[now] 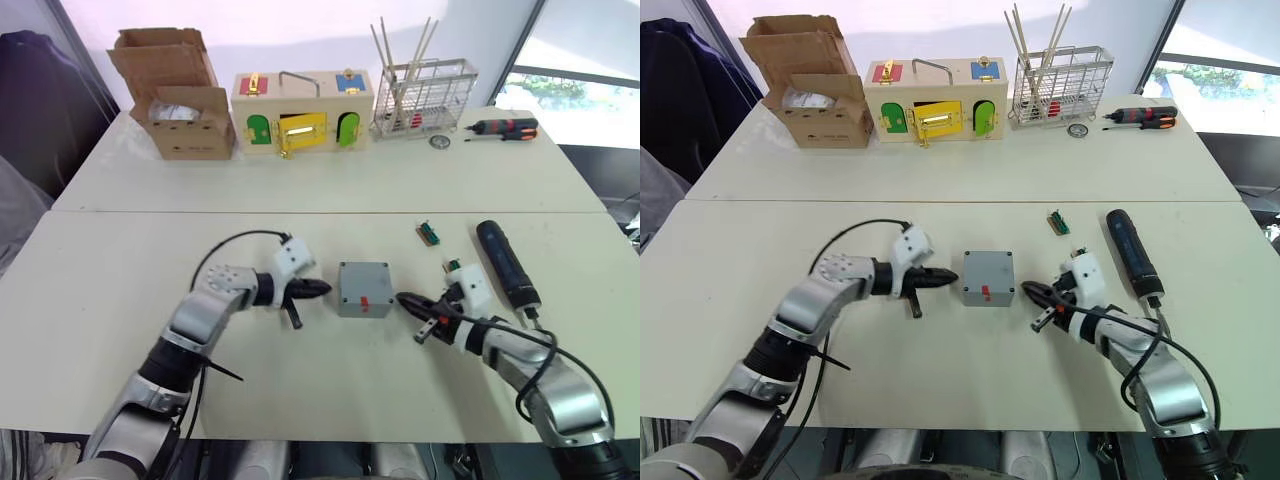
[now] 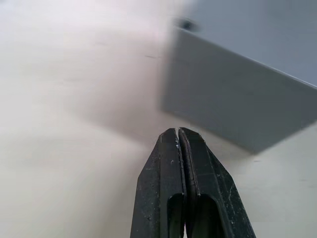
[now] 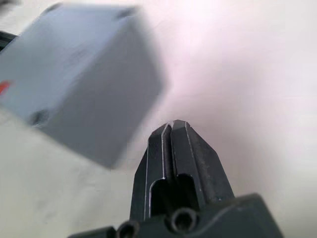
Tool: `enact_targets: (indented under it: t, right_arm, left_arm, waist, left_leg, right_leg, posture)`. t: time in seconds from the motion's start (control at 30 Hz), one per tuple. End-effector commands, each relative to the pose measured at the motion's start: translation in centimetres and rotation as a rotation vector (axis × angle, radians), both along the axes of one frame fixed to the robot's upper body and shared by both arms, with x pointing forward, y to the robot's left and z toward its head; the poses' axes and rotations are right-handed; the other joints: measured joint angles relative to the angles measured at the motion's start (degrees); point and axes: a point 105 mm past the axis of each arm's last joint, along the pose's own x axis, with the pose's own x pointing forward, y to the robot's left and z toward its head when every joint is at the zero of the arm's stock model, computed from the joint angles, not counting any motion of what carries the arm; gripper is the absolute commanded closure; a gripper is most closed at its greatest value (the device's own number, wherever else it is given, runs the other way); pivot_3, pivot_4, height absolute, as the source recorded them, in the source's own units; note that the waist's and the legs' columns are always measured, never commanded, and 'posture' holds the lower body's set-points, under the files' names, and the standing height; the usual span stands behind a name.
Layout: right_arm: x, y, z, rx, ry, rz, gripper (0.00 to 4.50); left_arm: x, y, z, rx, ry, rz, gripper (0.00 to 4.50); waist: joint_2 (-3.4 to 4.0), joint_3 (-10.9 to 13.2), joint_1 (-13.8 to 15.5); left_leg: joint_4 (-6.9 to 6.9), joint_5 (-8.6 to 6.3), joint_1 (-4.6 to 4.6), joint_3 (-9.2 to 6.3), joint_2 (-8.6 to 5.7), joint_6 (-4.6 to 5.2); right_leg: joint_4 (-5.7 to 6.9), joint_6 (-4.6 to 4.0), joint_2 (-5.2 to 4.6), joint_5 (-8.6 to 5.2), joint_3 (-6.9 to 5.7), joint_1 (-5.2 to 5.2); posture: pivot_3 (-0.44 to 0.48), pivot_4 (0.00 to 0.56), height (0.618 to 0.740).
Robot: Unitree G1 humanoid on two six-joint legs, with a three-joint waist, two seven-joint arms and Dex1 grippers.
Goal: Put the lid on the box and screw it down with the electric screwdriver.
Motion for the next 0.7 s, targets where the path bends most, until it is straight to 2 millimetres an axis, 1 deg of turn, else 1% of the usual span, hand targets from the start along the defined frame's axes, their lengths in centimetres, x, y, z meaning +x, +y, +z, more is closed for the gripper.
enact_targets:
  t: [0.03, 0.07, 0.13, 0.17, 0.2, 0.27, 0.33, 0.4, 0.47, 0.53, 0.57, 0.7]
  right_arm:
    - [-0.8, -0.6, 2.6, 0.060, -0.058, -0.023, 4.46]
    - [-1.2, -0.8, 3.3, 0.087, -0.080, -0.028, 4.46]
    - [-1.8, -1.1, 4.3, 0.106, -0.110, -0.050, 4.46]
    - [-2.1, -1.2, 4.7, 0.101, -0.129, -0.054, 4.46]
    - [-2.2, -1.7, 5.2, 0.079, -0.168, -0.079, 4.46]
    - [-2.3, -3.2, 5.3, 0.027, -0.206, -0.131, 3.93]
    - [-2.1, -4.5, 4.9, -0.007, -0.206, -0.184, 3.21]
    - [-1.9, -5.4, 4.5, -0.020, -0.197, -0.221, 2.17]
    - [-1.7, -5.5, 4.1, -0.016, -0.181, -0.229, 1.08]
    - [-1.4, -5.4, 3.6, 0.000, -0.159, -0.232, 0.34]
    - [-1.1, -5.3, 3.3, 0.011, -0.148, -0.236, 0.08]
    - [-0.1, -5.3, 2.6, 0.048, -0.122, -0.267, 0.03]
  left_arm:
    - [-0.2, 0.3, 4.1, -0.076, -0.099, -0.019, 4.50]
    - [-0.7, 0.1, 5.1, -0.106, -0.099, -0.054, 4.50]
    - [-1.7, -0.4, 6.5, -0.143, -0.096, -0.118, 4.50]
    - [-2.4, -0.9, 7.1, -0.158, -0.091, -0.164, 4.50]
    - [-3.3, -1.6, 7.3, -0.167, -0.085, -0.223, 4.50]
    - [-5.3, -3.0, 7.0, -0.150, -0.067, -0.357, 4.50]
    - [-6.3, -3.9, 6.6, -0.133, -0.061, -0.424, 4.50]
    - [-6.4, -4.8, 6.5, -0.126, -0.070, -0.457, 4.50]
    - [-6.5, -5.4, 6.2, -0.106, -0.084, -0.487, 4.50]
    - [-6.4, -5.9, 5.9, -0.081, -0.099, -0.502, 4.50]
    - [-6.3, -6.0, 5.6, -0.062, -0.111, -0.505, 4.50]
    - [-6.1, -6.2, 4.7, -0.009, -0.139, -0.515, 4.50]
  waist:
    - [0.00, 0.00, 0.02]
    - [0.03, 0.02, 0.13]
    - [0.04, 0.02, 0.13]
    - [0.04, 0.03, 0.07]
    - [0.04, 0.02, 0.04]
    - [0.04, 0.02, 0.01]
    - [0.05, 0.02, -0.01]
    - [0.05, 0.02, -0.02]
    - [0.05, 0.03, -0.01]
    - [0.06, 0.03, -0.02]
    - [0.06, 0.02, -0.02]
    - [0.11, 0.04, -0.09]
  left_leg:
    - [-0.01, 0.00, 0.00, 0.00, 0.00, 0.00]
    - [-0.01, 0.00, -0.01, 0.00, 0.00, 0.00]
    - [-0.01, 0.00, -0.03, 0.00, -0.01, 0.00]
    - [-0.01, 0.00, -0.03, 0.00, -0.01, 0.00]
    - [0.01, 0.00, -0.03, 0.01, -0.01, 0.00]
    - [0.01, 0.00, -0.03, 0.02, -0.01, 0.00]
    - [0.01, 0.00, -0.01, 0.04, -0.01, 0.00]
    - [0.01, 0.00, -0.01, 0.09, -0.01, 0.00]
    - [0.01, 0.00, 0.00, 0.08, -0.01, 0.00]
    - [0.01, 0.00, 0.00, 0.08, -0.01, 0.00]
    - [0.01, 0.00, 0.00, 0.09, -0.01, 0.00]
    - [0.00, 0.00, 0.00, 0.09, -0.01, 0.00]
  right_leg:
    - [-0.01, 0.00, 0.00, 0.00, 0.00, 0.00]
    - [-0.02, 0.00, 0.00, 0.00, 0.00, 0.01]
    - [-0.03, 0.00, -0.02, 0.00, 0.00, 0.02]
    - [-0.04, 0.00, -0.02, 0.00, 0.01, 0.03]
    - [-0.03, 0.00, -0.02, 0.00, 0.02, 0.03]
    - [-0.03, 0.00, -0.02, 0.00, 0.02, 0.04]
    - [-0.03, 0.00, -0.02, 0.00, 0.02, 0.05]
    - [-0.03, 0.00, -0.02, 0.00, 0.04, 0.05]
    - [-0.01, 0.00, -0.01, 0.00, 0.04, 0.05]
    - [-0.01, -0.01, 0.00, 0.00, 0.04, 0.04]
    - [-0.01, -0.01, 0.00, 0.00, 0.05, 0.04]
    - [-0.02, -0.01, 0.00, 0.00, 0.05, 0.04]
  posture:
    - [0.000, 0.150, 0.730]
    - [0.000, 0.150, 0.730]
    - [0.000, 0.150, 0.730]
    - [0.000, 0.150, 0.730]
    - [0.000, 0.150, 0.730]
    - [0.000, 0.150, 0.730]
    - [0.000, 0.150, 0.730]
    - [0.000, 0.150, 0.730]
    - [0.000, 0.150, 0.730]
    - [0.000, 0.150, 0.730]
    - [0.000, 0.150, 0.730]
    - [0.000, 0.150, 0.730]
